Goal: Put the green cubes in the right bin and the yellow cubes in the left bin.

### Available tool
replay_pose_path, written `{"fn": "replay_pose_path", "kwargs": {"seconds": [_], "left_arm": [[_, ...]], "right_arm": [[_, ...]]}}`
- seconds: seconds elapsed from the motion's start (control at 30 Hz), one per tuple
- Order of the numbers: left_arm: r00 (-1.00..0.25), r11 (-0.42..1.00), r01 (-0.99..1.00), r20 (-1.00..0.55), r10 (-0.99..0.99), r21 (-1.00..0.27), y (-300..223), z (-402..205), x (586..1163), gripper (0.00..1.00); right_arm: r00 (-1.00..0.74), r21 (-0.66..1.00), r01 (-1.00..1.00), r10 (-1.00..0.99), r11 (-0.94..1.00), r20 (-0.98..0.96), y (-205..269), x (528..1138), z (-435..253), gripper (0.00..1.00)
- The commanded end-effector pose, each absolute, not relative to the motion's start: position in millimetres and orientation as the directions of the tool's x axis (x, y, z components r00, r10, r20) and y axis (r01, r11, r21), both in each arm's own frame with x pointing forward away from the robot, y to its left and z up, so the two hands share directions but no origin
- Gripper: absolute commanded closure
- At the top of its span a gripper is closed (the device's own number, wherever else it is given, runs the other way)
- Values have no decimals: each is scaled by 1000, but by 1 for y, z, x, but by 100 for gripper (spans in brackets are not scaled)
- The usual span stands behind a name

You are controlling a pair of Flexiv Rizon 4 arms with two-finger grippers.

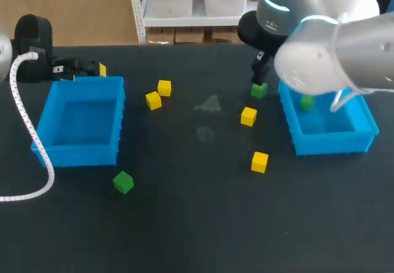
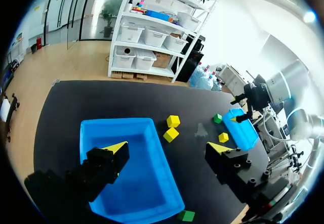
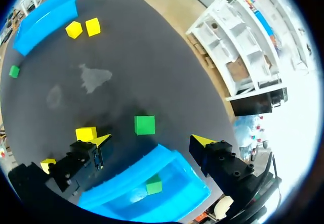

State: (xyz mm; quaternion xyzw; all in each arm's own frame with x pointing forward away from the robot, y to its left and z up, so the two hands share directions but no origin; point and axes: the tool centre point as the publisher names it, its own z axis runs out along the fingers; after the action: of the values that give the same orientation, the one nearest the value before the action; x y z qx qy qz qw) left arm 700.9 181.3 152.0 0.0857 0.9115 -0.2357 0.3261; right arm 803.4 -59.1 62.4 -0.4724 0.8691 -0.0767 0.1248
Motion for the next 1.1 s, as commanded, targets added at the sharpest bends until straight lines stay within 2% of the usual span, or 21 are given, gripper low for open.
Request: {"fn": "replay_pose_path", "kwargs": {"seconds": [0.03,0.4,1.1], "left_arm": [[-769,869,317,-639,1,-379,183,150,700,0],[-769,869,317,-639,1,-379,183,150,700,0],[-769,869,317,-639,1,-379,183,150,700,0]], "right_arm": [[-520,-192,-828,-850,527,-89,-53,816,55,0],[-545,-123,-827,-836,549,-68,-50,824,35,0],[-560,-92,-822,-827,562,-54,-52,830,-1,0]]}}
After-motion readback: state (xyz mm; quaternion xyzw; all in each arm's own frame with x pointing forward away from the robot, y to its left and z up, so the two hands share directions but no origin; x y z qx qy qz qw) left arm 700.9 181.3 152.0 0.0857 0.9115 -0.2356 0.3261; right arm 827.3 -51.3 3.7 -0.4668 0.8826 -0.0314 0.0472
